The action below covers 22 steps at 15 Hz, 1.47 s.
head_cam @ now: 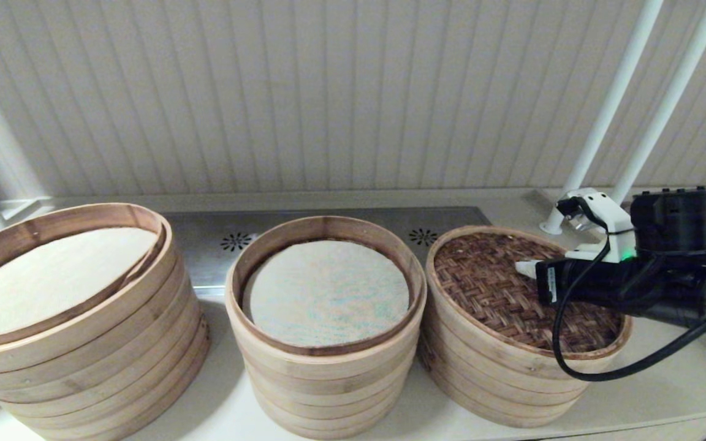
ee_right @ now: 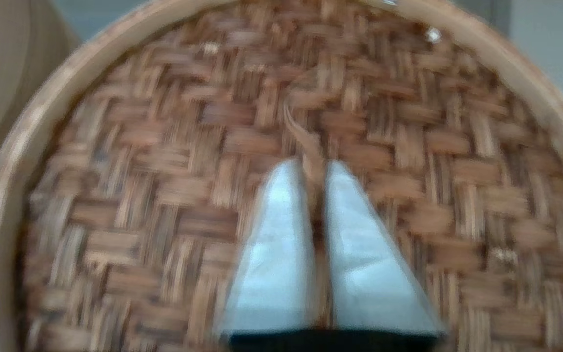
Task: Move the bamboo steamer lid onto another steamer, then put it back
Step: Put the steamer, then pick up the steamer
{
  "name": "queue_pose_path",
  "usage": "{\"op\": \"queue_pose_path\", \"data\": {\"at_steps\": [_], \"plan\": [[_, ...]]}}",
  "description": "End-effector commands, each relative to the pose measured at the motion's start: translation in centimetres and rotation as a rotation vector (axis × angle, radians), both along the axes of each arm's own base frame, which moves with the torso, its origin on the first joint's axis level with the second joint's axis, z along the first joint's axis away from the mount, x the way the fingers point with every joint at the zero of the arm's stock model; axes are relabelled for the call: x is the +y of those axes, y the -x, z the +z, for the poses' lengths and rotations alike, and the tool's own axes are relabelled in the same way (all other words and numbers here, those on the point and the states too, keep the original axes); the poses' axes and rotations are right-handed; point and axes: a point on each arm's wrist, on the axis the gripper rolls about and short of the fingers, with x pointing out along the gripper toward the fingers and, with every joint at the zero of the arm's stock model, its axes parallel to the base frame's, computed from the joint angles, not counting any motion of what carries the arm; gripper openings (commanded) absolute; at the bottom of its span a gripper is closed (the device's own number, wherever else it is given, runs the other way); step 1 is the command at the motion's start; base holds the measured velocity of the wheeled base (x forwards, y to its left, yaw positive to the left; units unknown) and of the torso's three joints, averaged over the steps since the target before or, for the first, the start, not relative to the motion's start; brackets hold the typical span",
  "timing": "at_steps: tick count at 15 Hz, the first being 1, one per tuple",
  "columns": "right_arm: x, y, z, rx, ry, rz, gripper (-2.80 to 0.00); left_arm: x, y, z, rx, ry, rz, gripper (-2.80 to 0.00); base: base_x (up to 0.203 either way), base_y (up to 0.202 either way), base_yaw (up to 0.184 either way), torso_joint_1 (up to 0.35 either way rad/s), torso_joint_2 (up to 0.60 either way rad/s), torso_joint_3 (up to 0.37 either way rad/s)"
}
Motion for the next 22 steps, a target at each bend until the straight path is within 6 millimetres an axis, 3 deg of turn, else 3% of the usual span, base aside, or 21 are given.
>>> {"op": "queue_pose_path", "data": {"at_steps": [1,5,9,13,16,17,22], "plan": [[0.0,0.2,-0.1,0.002,0.000,0.001,0.00,0.0,0.0,0.0,0.001,0.002,0.001,-2.80,0.000,0.000,0.000,0.000,0.00,0.000],[-0.3,1.3,1.7,-0.063,-0.022,-0.003,0.00,0.0,0.0,0.0,-0.001,0.001,0.000,-2.80,0.000,0.000,0.000,0.000,0.00,0.000],[-1.1,4.5,4.7,-0.179,-0.050,-0.018,0.00,0.0,0.0,0.0,0.001,0.000,0.001,-2.80,0.000,0.000,0.000,0.000,0.00,0.000],[-2.5,9.5,6.8,-0.220,-0.046,-0.074,0.00,0.0,0.0,0.0,-0.001,0.000,0.001,-2.80,0.000,0.000,0.000,0.000,0.00,0.000],[-3.6,13.8,7.2,-0.207,0.003,-0.207,0.00,0.0,0.0,0.0,0.000,0.000,0.001,-2.80,0.000,0.000,0.000,0.000,0.00,0.000],[-4.0,15.2,7.1,-0.208,0.029,-0.276,-2.80,0.0,0.0,0.0,0.000,0.000,0.001,-2.80,0.000,0.000,0.000,0.000,0.00,0.000],[-5.8,21.9,4.4,-0.168,0.116,-0.479,-2.80,0.0,0.0,0.0,-0.001,0.000,0.001,-2.80,0.000,0.000,0.000,0.000,0.00,0.000]]}}
